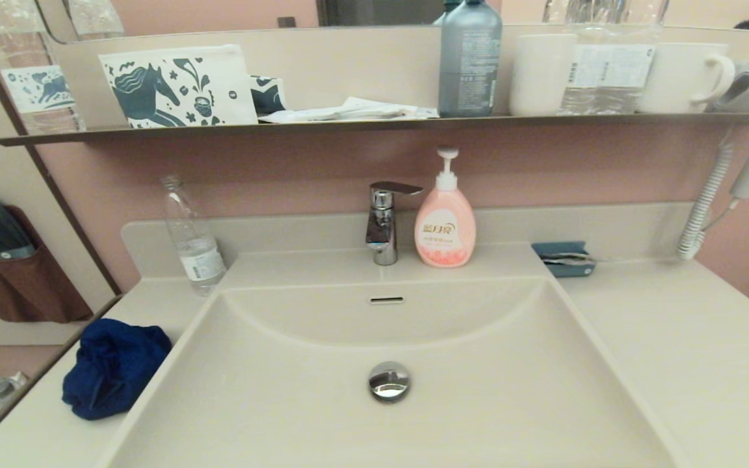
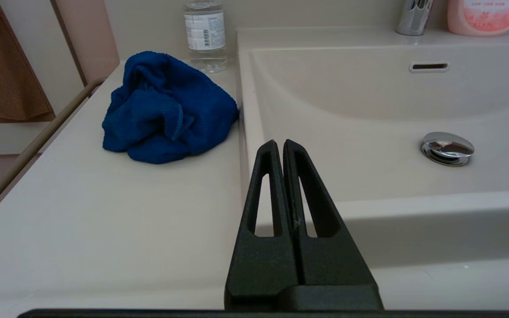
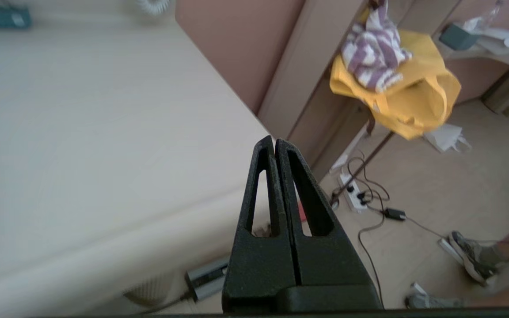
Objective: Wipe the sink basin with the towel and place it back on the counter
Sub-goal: Pick up the cloth
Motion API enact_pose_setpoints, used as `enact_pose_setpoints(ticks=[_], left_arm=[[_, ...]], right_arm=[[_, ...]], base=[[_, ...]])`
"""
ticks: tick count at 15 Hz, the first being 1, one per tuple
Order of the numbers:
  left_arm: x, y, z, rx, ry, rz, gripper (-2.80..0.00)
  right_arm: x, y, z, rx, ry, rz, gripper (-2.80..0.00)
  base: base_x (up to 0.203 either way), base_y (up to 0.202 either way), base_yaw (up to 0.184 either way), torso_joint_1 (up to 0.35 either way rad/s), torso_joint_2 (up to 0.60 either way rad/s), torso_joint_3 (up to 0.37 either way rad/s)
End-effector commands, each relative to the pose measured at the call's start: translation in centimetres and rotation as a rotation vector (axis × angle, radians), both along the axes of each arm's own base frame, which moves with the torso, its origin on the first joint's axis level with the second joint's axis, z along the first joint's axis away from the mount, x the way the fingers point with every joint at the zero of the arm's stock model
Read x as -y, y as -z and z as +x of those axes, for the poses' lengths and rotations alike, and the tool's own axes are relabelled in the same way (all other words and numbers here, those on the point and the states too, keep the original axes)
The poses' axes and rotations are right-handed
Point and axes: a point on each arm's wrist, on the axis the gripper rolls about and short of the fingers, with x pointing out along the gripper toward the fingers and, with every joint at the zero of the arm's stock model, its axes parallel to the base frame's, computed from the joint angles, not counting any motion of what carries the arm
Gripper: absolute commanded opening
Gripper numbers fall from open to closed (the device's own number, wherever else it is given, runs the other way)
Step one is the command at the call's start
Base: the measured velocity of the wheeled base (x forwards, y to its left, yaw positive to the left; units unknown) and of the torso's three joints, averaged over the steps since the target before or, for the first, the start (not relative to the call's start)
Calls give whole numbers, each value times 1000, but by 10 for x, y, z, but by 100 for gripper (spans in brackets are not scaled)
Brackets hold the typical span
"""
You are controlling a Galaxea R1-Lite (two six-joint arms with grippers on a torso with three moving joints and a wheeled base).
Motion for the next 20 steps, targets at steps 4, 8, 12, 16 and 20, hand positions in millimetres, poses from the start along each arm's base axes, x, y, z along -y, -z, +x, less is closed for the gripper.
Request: enact_pose_setpoints(ticks=[4,8,12,16,20], left_arm=[[0,0,0,1,0,0,-280],[0,0,0,1,0,0,-280],[0,0,0,1,0,0,-280],[0,0,0,1,0,0,-280],[0,0,0,1,0,0,-280]], right_arm=[[-4,29,-24,65,-105,12,-280],[-8,58,-22,151,-279,141,-280],[-10,82,-1,207,-359,190,-280],[-13,96,9,210,-468,251,-280],[-13,112,15,152,-489,273,-280]], base=[[0,0,0,0,0,0],[0,0,0,0,0,0],[0,0,0,0,0,0],[0,0,0,0,0,0],[0,0,0,0,0,0]])
